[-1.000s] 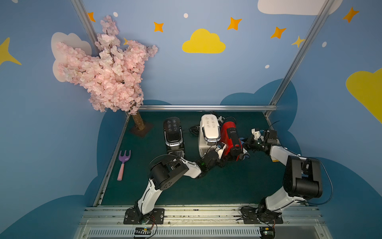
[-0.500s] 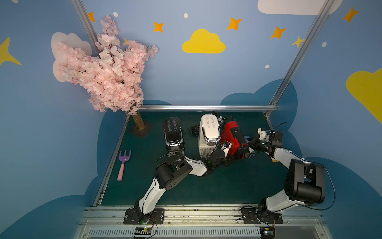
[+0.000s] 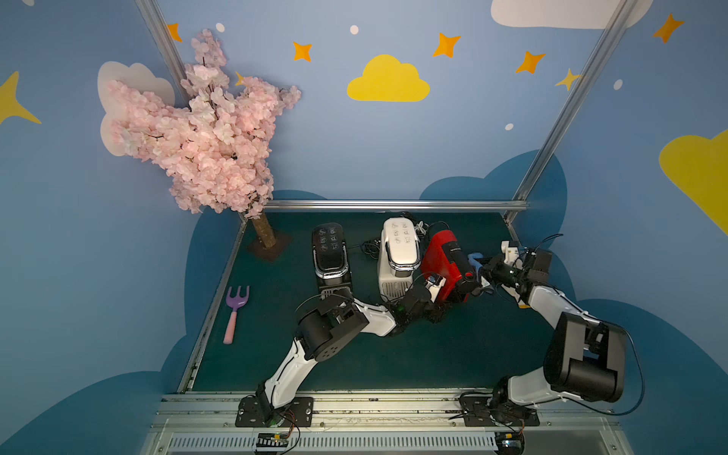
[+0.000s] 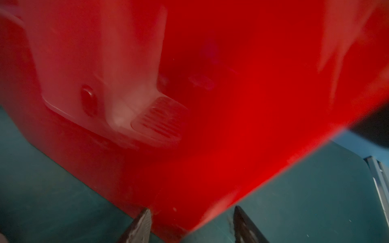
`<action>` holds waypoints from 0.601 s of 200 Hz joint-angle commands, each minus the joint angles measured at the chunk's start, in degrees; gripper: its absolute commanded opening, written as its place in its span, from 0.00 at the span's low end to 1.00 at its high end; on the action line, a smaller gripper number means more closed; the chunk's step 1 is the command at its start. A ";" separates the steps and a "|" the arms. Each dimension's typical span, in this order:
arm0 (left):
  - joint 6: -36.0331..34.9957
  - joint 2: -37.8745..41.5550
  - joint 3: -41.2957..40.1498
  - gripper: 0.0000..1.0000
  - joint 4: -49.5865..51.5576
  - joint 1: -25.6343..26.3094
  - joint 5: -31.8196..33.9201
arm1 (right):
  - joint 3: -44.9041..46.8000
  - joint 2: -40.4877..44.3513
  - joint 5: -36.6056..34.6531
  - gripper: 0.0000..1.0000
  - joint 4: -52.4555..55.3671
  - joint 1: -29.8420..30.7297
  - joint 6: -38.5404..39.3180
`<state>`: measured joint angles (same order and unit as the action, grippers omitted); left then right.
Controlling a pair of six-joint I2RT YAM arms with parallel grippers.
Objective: Wipe the surface of a coffee machine
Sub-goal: Adjust the coffee machine at the center of the board, then wipe the dirt from the surface of the coffee machine.
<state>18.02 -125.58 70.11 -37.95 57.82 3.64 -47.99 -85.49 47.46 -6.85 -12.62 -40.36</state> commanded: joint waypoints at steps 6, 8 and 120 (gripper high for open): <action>-0.83 2.73 0.56 0.63 -1.26 2.12 -6.56 | -4.37 -3.02 4.80 0.01 -6.37 0.62 -3.28; -0.82 2.76 0.56 0.63 -1.16 2.10 -6.61 | -4.52 -3.41 4.89 0.01 -6.72 0.59 -3.47; -2.59 6.30 -1.32 0.64 -0.37 2.07 -4.70 | -6.25 -22.89 8.39 0.01 -17.32 3.05 -7.61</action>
<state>17.19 -122.93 69.28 -35.62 58.83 1.06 -55.02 -107.74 53.87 -22.11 -10.87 -47.07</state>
